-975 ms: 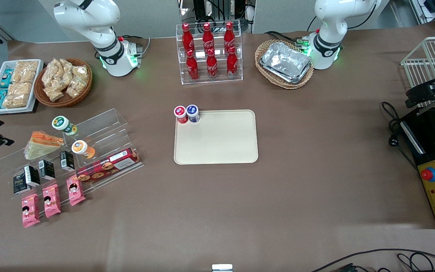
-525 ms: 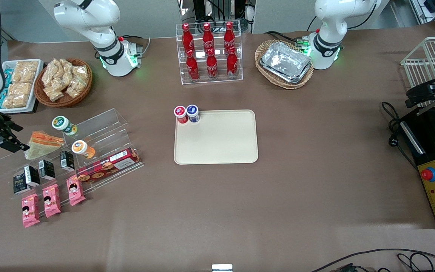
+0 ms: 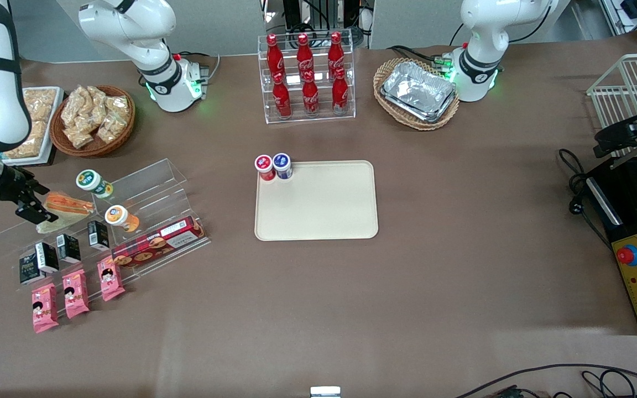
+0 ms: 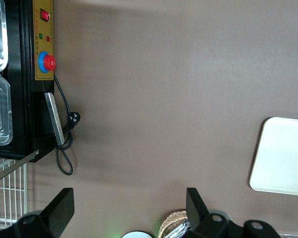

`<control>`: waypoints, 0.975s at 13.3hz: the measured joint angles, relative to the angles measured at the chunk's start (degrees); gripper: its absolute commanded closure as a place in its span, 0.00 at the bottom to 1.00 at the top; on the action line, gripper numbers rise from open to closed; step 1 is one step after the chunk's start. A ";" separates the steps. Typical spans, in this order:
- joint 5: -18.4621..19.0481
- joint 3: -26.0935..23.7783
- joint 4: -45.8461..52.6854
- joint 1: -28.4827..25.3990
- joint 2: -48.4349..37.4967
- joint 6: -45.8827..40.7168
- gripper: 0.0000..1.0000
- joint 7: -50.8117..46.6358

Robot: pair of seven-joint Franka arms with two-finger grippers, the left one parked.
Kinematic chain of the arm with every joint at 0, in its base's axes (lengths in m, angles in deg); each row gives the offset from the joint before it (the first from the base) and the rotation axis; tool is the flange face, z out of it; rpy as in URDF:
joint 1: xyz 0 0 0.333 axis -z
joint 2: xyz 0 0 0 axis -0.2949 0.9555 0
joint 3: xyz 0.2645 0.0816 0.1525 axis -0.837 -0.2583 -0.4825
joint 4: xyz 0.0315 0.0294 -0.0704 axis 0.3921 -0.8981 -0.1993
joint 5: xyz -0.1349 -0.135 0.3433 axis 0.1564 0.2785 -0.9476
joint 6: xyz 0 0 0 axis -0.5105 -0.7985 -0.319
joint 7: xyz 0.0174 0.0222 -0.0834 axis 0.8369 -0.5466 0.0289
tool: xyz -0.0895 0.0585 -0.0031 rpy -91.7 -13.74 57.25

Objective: Place sandwich on tray
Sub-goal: 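Close the right gripper on the wrapped triangular sandwich, then lift the sandwich up out of the acrylic rack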

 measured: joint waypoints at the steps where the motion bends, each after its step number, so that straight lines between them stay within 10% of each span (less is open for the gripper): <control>1: 0.00 0.00 -0.69 0.00 0.01 0.66 0.45 -0.03; 2: 0.00 0.00 -1.16 0.00 0.02 1.04 0.57 -0.04; 13: 0.01 0.48 7.92 0.25 2.97 -3.99 0.62 12.27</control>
